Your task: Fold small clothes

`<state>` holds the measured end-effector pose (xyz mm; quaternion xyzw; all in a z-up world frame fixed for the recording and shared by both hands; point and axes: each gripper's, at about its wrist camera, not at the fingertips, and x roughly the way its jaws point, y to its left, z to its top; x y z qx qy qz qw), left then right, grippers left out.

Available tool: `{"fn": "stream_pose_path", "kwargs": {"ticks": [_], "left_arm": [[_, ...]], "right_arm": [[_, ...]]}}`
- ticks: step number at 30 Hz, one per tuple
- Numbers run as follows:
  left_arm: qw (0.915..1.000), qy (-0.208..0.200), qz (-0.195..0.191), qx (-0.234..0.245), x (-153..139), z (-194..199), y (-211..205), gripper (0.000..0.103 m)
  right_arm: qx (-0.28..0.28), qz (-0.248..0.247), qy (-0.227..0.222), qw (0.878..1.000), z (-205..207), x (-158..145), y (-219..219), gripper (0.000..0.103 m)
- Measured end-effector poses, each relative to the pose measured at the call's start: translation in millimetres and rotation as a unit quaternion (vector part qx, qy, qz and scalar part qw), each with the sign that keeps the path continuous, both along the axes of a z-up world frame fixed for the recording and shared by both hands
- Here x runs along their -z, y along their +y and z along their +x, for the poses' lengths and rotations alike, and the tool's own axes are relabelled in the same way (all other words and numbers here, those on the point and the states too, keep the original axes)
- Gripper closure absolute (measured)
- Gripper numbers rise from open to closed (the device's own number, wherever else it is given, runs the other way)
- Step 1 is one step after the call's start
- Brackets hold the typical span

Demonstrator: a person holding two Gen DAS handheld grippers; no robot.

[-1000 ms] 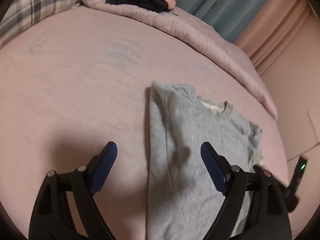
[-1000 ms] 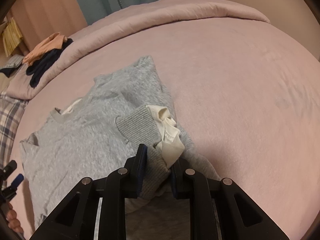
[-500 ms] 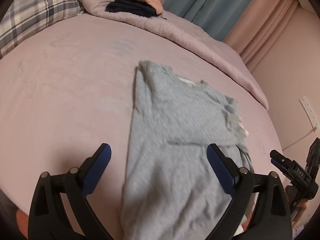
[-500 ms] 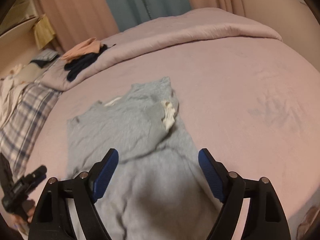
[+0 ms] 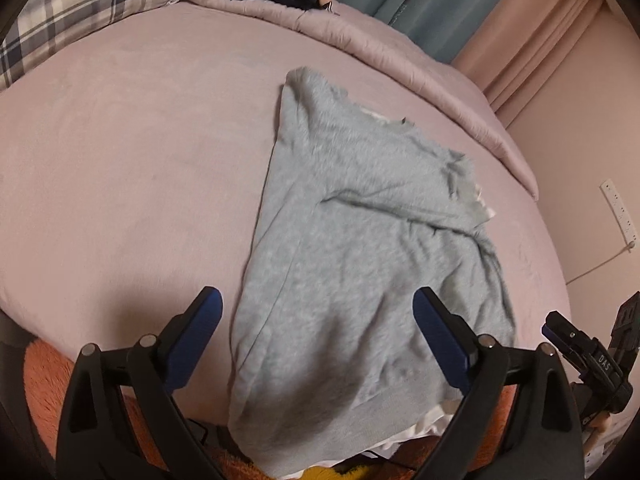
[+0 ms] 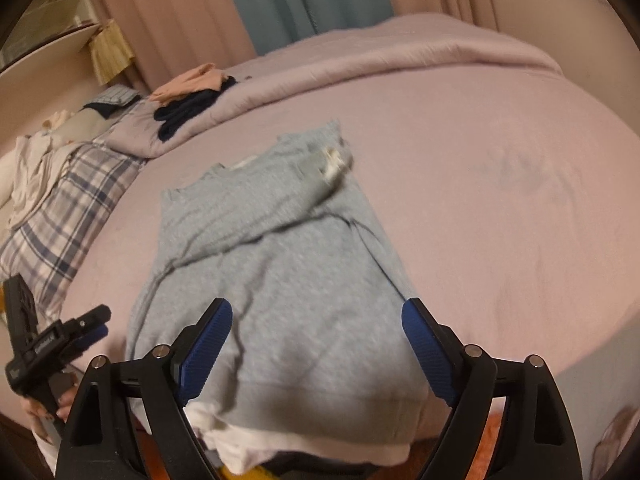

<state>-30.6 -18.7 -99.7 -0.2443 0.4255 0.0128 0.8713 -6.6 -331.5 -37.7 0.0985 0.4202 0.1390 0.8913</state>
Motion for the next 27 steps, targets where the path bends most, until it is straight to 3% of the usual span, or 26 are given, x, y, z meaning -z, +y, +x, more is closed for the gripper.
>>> {"fn": "stream_pose_path", "kwargs": {"ticks": [6, 11, 16, 23, 27], "left_arm": [[0.9997, 0.021, -0.003, 0.008, 17.6, -8.9, -3.2, 0.007], [0.9992, 0.033, -0.021, 0.010, 31.1, -15.3, -2.0, 0.008], [0.9993, 0.032, -0.012, 0.016, 33.6, -18.9, -4.7, 0.009], [0.9990, 0.032, -0.020, 0.023, 37.4, -19.8, -8.2, 0.009], [0.9981, 0.030, -0.044, 0.031, 39.4, -19.3, -8.9, 0.009]], "right_arm": [[0.017, -0.014, 0.031, 0.999, -3.5, 21.5, -8.9, 0.017], [0.017, -0.003, 0.053, 0.998, -5.7, 36.6, -11.2, 0.017], [0.006, 0.009, 0.076, 0.997, -5.7, 47.7, -8.1, 0.017], [0.011, 0.001, 0.082, 0.997, -5.3, 56.3, -6.7, 0.017], [0.011, 0.001, 0.080, 0.997, -6.1, 57.2, -7.9, 0.017]]}}
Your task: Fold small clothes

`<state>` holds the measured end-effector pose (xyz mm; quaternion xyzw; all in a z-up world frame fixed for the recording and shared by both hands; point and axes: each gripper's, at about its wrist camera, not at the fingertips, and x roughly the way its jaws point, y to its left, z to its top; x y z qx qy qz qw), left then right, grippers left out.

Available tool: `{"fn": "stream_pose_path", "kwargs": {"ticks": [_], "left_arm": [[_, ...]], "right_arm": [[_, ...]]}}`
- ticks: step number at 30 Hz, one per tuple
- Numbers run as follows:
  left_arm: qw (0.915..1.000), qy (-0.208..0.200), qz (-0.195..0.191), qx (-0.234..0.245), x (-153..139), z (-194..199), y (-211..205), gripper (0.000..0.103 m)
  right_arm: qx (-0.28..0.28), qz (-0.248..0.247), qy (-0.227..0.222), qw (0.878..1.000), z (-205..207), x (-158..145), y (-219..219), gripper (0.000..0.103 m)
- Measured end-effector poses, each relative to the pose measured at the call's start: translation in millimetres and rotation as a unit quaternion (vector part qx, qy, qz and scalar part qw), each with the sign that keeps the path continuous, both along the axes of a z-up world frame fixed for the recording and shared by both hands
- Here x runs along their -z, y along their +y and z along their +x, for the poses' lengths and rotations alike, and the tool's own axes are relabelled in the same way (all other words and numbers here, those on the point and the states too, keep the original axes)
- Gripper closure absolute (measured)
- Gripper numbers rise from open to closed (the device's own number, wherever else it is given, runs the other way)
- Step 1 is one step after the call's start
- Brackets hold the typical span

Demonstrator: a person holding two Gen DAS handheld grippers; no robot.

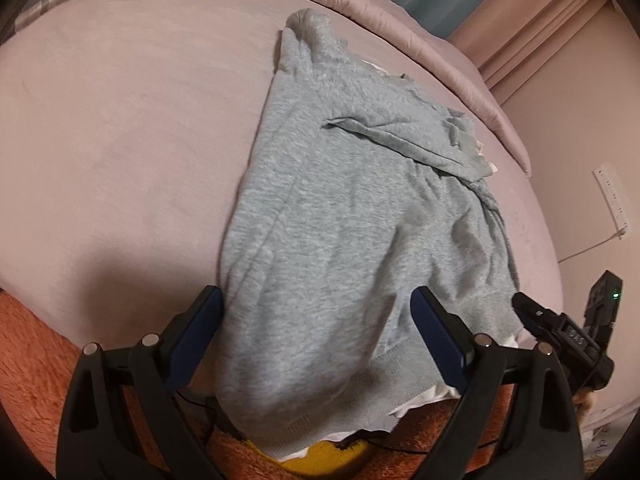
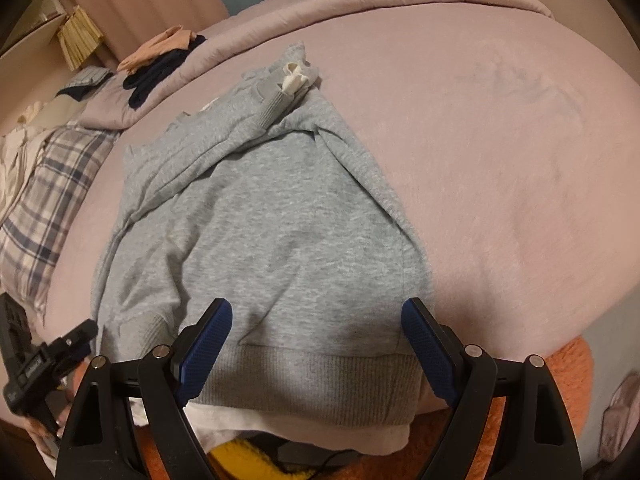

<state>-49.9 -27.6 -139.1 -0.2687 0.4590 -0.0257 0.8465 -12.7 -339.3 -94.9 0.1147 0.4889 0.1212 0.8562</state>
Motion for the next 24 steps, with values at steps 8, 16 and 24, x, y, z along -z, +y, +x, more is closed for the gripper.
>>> {"fn": "stream_pose_path", "kwargs": {"ticks": [8, 16, 24], "left_arm": [[0.9999, 0.001, -0.014, 0.004, 1.3, 2.1, -3.0, 0.010], [0.9999, 0.003, -0.007, 0.011, 2.2, 7.5, -7.7, 0.009], [0.9999, 0.001, -0.009, 0.012, 3.5, 7.0, -6.8, 0.009]], "right_arm": [[0.005, -0.003, -0.003, 1.000, 1.4, 1.7, 4.9, 0.016], [0.007, -0.006, -0.003, 1.000, 2.5, 3.1, 6.3, 0.017], [0.017, -0.002, -0.001, 1.000, -0.3, -2.3, -0.2, 0.017]]}}
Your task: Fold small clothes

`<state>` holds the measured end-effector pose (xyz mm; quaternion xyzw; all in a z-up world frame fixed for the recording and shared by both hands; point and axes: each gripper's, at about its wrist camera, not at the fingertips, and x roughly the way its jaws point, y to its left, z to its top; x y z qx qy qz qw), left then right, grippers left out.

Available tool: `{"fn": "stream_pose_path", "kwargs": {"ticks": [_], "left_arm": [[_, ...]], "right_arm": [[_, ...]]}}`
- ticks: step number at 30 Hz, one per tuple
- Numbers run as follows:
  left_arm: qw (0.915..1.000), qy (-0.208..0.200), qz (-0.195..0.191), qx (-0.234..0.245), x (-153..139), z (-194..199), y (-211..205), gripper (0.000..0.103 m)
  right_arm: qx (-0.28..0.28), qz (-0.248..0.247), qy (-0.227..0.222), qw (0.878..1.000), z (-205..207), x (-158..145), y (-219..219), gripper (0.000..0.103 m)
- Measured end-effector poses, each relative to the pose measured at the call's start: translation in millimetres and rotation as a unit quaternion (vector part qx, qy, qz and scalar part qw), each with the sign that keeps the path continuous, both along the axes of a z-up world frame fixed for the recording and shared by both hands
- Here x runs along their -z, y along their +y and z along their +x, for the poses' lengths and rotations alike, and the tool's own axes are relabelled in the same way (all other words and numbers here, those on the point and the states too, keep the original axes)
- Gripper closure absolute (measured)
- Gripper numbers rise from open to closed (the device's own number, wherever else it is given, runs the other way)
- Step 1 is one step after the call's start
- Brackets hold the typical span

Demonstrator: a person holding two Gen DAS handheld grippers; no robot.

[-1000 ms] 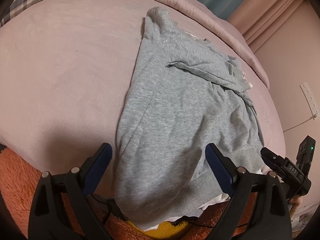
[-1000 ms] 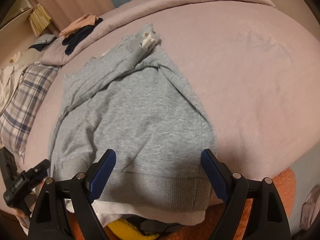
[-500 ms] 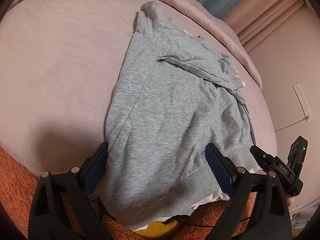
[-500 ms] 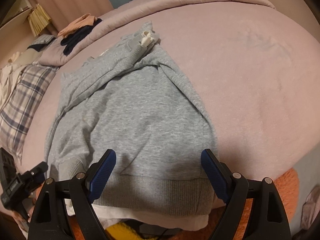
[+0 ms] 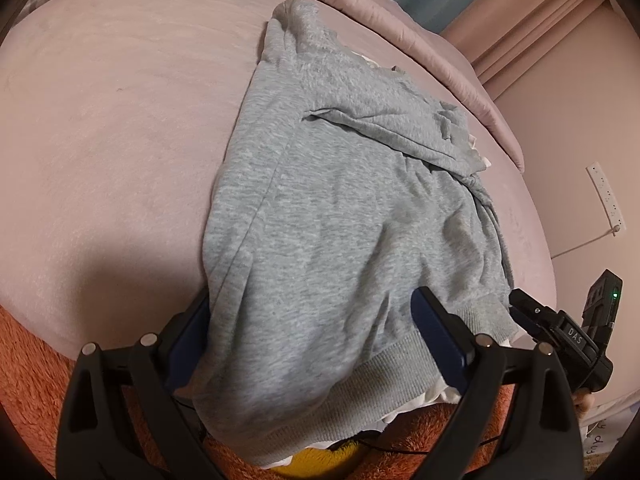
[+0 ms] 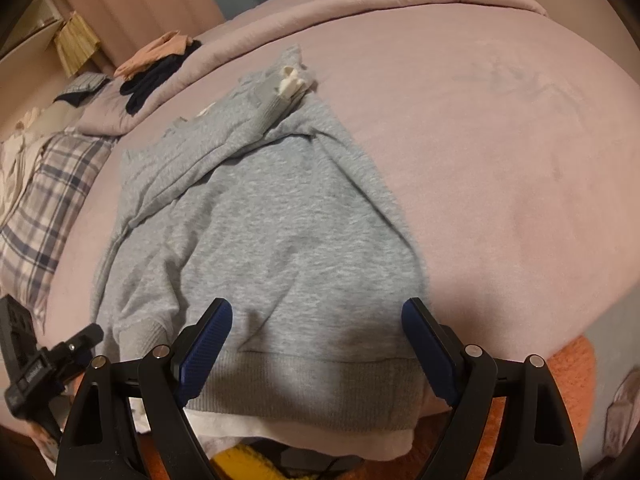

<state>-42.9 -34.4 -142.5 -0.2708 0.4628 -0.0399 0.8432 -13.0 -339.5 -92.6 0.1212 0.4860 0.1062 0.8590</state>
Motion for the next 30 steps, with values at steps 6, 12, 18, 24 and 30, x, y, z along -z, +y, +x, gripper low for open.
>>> {"fn": "stream_pose_path", "kwargs": {"ticks": [6, 12, 18, 24, 30], "left_arm": [[1.0000, 0.002, 0.004, -0.001, -0.8, -0.1, -1.9, 0.009], [1.0000, 0.004, -0.002, 0.001, -1.0, -1.2, -3.3, 0.009], [0.9998, 0.005, -0.019, 0.007, -1.0, -2.5, -4.4, 0.009], [0.9997, 0.008, -0.021, 0.009, -1.4, -2.5, -6.0, 0.012], [0.9998, 0.009, -0.013, 0.010, -1.1, -3.3, -6.6, 0.017]], "right_arm": [[0.030, -0.032, -0.012, 0.999, -3.5, -4.2, -12.6, 0.017], [0.028, 0.017, 0.014, 0.999, 1.0, 9.2, -21.8, 0.017], [0.019, 0.002, 0.006, 1.000, 1.4, 8.7, -14.3, 0.016], [0.008, 0.010, 0.005, 1.000, 2.2, 8.9, -9.1, 0.016], [0.009, 0.001, 0.003, 1.000, 2.2, 8.5, -5.9, 0.016]]}}
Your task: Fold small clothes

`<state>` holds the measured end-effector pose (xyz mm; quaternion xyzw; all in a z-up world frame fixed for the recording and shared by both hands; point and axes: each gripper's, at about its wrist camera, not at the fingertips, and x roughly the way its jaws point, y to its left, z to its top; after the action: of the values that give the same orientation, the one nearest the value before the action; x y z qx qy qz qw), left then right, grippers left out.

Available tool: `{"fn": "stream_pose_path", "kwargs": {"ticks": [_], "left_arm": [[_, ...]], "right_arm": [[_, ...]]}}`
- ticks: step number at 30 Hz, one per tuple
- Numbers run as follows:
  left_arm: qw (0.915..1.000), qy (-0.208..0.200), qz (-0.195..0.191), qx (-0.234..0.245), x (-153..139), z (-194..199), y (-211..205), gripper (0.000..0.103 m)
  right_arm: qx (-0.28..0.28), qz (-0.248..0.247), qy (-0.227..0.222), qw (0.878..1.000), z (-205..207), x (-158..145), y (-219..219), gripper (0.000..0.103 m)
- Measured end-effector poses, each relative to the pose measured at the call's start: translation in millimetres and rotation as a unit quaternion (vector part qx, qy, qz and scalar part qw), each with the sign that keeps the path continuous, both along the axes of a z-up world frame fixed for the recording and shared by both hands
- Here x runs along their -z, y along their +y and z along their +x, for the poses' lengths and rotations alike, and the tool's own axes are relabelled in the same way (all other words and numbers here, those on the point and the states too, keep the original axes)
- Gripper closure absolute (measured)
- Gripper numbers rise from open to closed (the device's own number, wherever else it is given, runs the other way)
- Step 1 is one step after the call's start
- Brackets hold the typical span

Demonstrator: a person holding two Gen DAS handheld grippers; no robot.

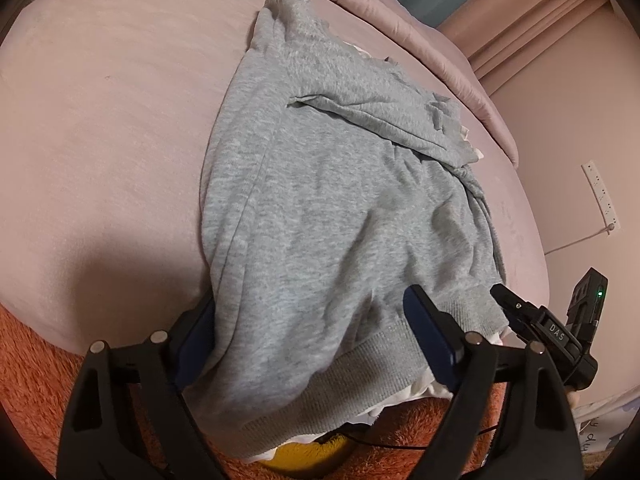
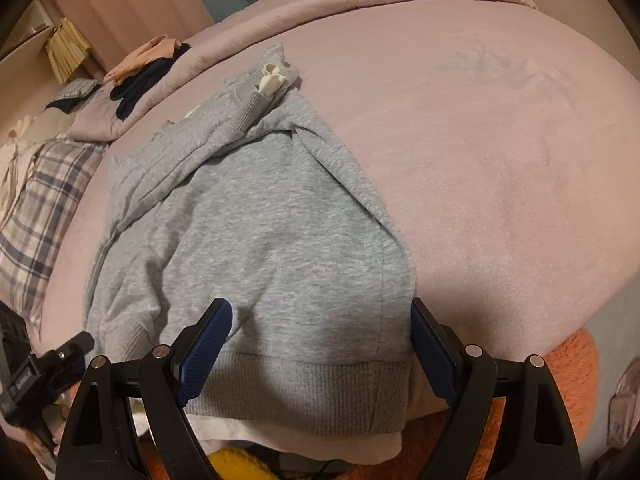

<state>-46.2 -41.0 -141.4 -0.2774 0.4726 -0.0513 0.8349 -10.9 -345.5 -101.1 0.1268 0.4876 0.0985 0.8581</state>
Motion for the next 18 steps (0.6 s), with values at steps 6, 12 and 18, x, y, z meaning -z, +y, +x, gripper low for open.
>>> {"fn": "stream_pose_path", "kwargs": {"ticks": [6, 12, 18], "left_arm": [[0.9999, 0.004, 0.009, -0.003, 0.8, 0.4, -0.8, 0.023], [0.9999, 0.004, 0.013, -0.007, 1.3, -3.6, 1.5, 0.029], [0.9997, 0.005, 0.023, -0.005, 0.5, -4.7, -0.7, 0.029]], "right_arm": [[0.001, 0.002, 0.001, 1.000, 0.2, 0.4, -0.1, 0.016], [-0.001, -0.004, 0.001, 1.000, -0.8, -0.7, 1.5, 0.016], [-0.003, -0.004, 0.001, 1.000, -3.5, -0.3, 0.3, 0.016]]}}
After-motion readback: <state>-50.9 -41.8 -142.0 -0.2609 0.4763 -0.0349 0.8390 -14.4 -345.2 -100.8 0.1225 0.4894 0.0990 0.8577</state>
